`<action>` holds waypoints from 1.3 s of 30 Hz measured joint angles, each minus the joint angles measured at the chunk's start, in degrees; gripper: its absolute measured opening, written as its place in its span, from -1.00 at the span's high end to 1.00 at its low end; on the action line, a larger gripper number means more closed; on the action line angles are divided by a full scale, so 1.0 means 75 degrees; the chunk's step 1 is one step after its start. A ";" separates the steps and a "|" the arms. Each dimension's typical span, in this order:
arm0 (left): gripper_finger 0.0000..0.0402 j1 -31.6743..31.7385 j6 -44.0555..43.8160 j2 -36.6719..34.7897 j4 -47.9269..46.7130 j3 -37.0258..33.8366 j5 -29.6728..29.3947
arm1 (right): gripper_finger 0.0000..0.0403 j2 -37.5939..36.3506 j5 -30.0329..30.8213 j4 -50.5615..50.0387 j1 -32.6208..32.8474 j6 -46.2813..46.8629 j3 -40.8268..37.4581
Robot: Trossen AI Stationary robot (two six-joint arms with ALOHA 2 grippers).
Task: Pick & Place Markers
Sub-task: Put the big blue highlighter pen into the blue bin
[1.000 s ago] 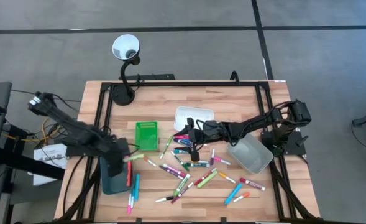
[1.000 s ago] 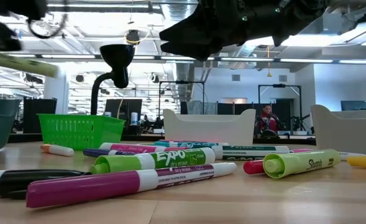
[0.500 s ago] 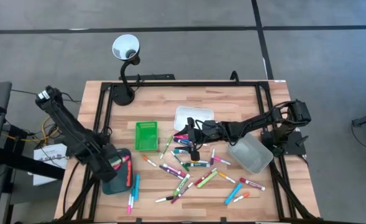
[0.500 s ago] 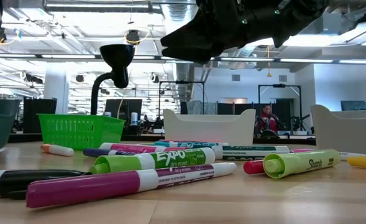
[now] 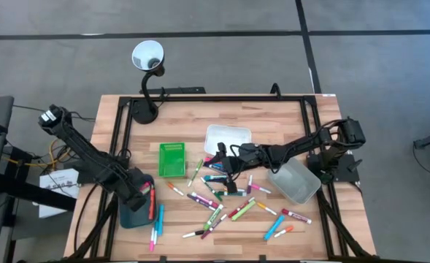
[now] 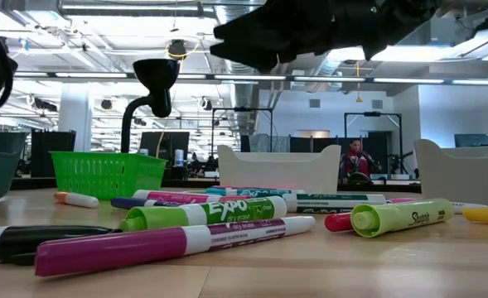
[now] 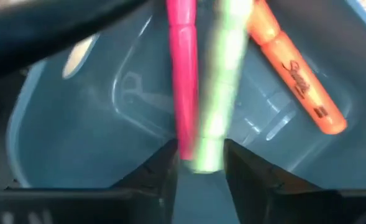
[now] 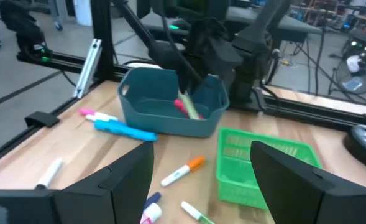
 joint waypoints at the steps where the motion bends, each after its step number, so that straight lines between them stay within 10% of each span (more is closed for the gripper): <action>1: 0.33 0.0043 0.0085 0.0034 0.0036 -0.0003 -0.0002 | -0.29 0.0000 0.0000 0.0015 0.0032 -0.0002 0.0032; 15: 0.32 0.0815 0.1056 0.0099 0.2118 0.1320 -0.1216 | -0.29 0.0000 0.0013 0.0132 0.0056 -0.0006 0.0077; 21: 0.36 0.1216 0.2604 0.1517 0.3795 0.1564 -0.0796 | -0.29 0.0000 0.0009 0.0198 0.0056 -0.0006 0.0077; 31: 0.43 0.1590 0.6069 0.4280 0.3058 0.3392 0.0501 | -0.29 0.0000 0.0007 0.0250 0.0058 -0.0004 0.0077; 39: 0.46 0.1890 0.6338 0.4609 0.1571 0.3747 0.0500 | -0.29 0.0000 0.0007 0.0303 0.0058 -0.0005 0.0077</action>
